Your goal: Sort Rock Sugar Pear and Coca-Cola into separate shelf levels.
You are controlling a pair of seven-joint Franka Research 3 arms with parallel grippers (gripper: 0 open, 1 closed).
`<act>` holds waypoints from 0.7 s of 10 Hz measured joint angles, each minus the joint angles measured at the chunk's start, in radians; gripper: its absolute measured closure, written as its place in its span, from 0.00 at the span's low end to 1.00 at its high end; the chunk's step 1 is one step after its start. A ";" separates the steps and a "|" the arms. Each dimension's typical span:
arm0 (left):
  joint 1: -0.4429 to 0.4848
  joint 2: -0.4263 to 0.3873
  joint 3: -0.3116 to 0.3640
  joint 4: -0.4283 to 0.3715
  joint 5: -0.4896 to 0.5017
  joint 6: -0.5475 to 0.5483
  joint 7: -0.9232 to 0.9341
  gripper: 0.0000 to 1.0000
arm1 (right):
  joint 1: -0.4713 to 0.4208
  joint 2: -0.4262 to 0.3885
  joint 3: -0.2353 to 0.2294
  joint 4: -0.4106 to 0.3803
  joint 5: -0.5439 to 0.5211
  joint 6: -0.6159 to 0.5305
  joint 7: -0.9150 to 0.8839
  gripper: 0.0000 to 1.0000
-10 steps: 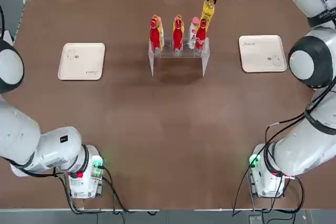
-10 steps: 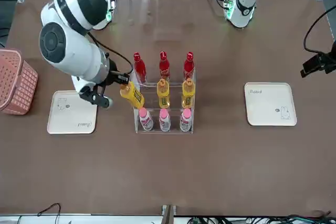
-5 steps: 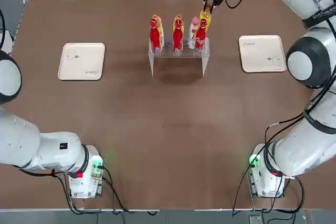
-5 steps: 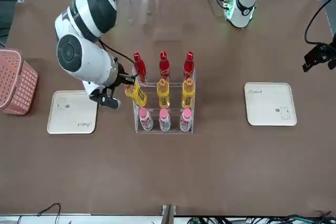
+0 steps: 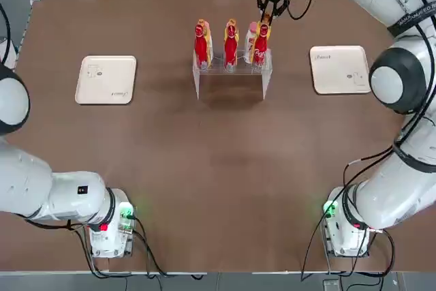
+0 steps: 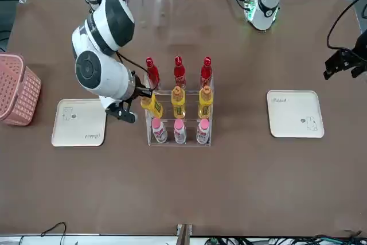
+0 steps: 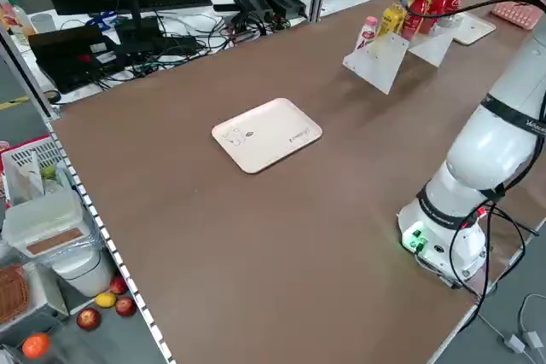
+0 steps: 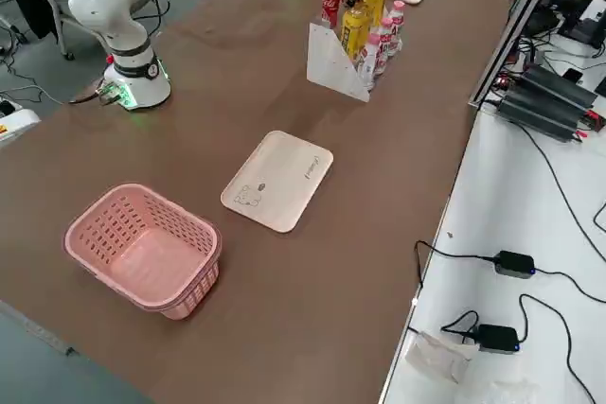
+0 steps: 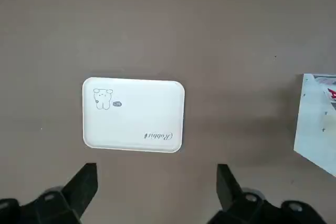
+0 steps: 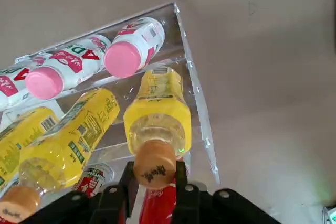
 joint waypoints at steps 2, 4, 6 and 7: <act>-0.003 0.003 -0.007 0.000 0.000 0.000 0.000 0.00 | 0.000 0.000 0.000 -0.004 0.000 0.007 0.016 0.67; -0.004 0.003 -0.016 0.000 0.000 -0.002 0.000 0.00 | 0.000 -0.002 0.000 -0.002 0.002 0.013 0.034 0.60; -0.005 0.003 -0.019 0.000 0.000 -0.002 0.000 0.00 | 0.000 -0.004 0.000 0.002 0.006 0.014 0.039 0.45; -0.005 0.003 -0.019 0.000 0.000 -0.002 0.000 0.00 | -0.001 -0.004 0.000 0.003 0.006 0.015 0.040 0.44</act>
